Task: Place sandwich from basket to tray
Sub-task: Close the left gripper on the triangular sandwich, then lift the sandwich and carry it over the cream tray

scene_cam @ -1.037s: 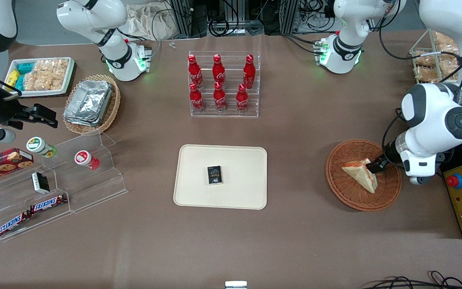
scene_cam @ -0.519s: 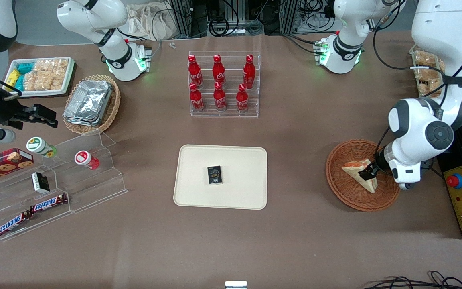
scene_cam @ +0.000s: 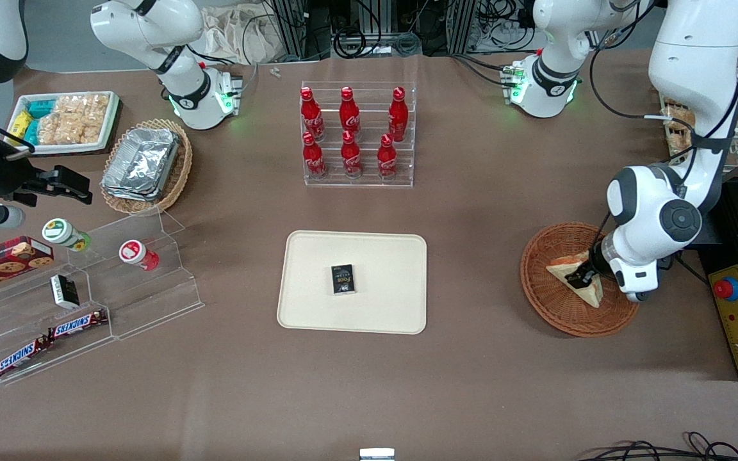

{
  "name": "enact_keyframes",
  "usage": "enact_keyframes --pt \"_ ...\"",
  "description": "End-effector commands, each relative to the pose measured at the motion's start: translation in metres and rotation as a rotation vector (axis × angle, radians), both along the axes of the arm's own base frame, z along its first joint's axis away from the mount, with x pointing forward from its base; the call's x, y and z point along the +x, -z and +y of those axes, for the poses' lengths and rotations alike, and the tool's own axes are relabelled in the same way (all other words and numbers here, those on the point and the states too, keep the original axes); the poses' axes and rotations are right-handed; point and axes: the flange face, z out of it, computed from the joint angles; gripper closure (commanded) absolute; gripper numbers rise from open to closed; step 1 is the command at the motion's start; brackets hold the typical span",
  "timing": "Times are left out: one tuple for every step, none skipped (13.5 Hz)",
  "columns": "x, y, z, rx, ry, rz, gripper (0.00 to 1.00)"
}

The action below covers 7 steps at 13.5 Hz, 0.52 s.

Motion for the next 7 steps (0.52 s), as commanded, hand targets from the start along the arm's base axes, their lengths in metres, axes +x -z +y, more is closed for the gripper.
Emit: enact_keyframes --pt "0.011 -0.010 -0.002 0.004 -0.049 -0.037 1.00" --pt "0.015 -0.017 -0.002 0.004 -0.045 -0.047 1.00" --pt "0.019 -0.027 -0.001 0.005 -0.043 -0.058 1.00" --pt "0.022 -0.043 -0.002 0.008 -0.036 -0.055 1.00" --pt "0.026 -0.056 -0.003 0.009 -0.025 -0.035 1.00" --pt "0.032 -0.080 -0.009 0.008 0.001 -0.022 1.00" --pt "0.038 -0.102 -0.021 0.004 0.033 0.005 1.00"
